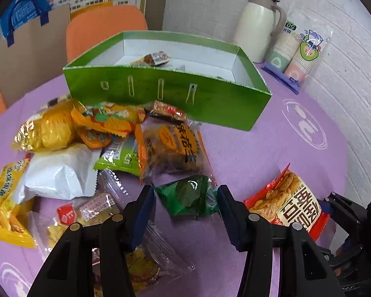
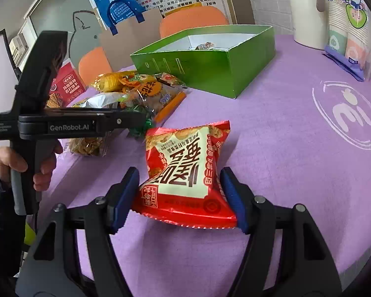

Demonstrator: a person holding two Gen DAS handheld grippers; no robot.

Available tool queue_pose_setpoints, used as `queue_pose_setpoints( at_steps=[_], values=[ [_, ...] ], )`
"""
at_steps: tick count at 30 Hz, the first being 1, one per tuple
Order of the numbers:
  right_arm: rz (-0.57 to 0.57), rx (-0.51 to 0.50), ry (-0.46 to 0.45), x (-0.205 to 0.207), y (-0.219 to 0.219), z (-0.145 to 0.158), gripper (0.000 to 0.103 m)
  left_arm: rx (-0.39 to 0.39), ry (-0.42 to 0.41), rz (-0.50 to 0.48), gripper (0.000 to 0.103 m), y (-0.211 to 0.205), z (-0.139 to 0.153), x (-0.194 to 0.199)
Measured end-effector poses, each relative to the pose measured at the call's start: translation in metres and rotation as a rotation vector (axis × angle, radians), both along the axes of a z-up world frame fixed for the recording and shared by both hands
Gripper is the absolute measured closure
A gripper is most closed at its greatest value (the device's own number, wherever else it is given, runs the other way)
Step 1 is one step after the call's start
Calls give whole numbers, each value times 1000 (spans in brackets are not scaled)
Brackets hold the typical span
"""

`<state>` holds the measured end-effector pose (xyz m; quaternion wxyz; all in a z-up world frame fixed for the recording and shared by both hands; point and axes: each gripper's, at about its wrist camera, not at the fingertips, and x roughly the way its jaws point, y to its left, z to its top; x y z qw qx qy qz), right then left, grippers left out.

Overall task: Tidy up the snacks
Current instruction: 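Carry the red bag into the green box with right tool while left tool drops a green candy in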

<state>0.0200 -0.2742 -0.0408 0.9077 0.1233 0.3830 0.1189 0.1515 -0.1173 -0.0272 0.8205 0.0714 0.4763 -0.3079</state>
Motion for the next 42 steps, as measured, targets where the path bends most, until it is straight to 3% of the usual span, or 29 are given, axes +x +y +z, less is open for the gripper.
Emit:
queue_pose_setpoints(
  at_steps=[6, 9, 11, 13, 19, 25, 30, 33, 42],
  values=[
    [3, -12, -11, 1, 5, -1, 38, 6, 22, -24, 52, -8, -5, -3],
    [0, -12, -11, 3, 3, -1, 42, 5, 5, -31, 70, -11, -3, -7],
    [-7, -4, -24, 1, 0, 2, 60, -19, 18, -24, 73, -9, 0, -9],
    [-6, -1, -38, 1, -2, 8, 68, -37, 11, -17, 74, -6, 3, -13],
    [7, -18, -60, -2, 0, 19, 75, -131, -1, -21, 74, 7, 33, -24],
    [6, -13, -181, 5, -9, 61, 75, -229, -85, -18, 74, 11, 87, -23],
    [-51, -52, -277, 36, -24, 92, 75, -258, -118, 41, 74, 0, 114, 6],
    [-94, -68, -294, 64, -37, 100, 75, -285, -79, 71, 74, -10, 114, 35],
    [-119, -94, -216, 146, -58, 82, 75, -230, -14, 126, 74, -46, 83, 96]
  ],
)
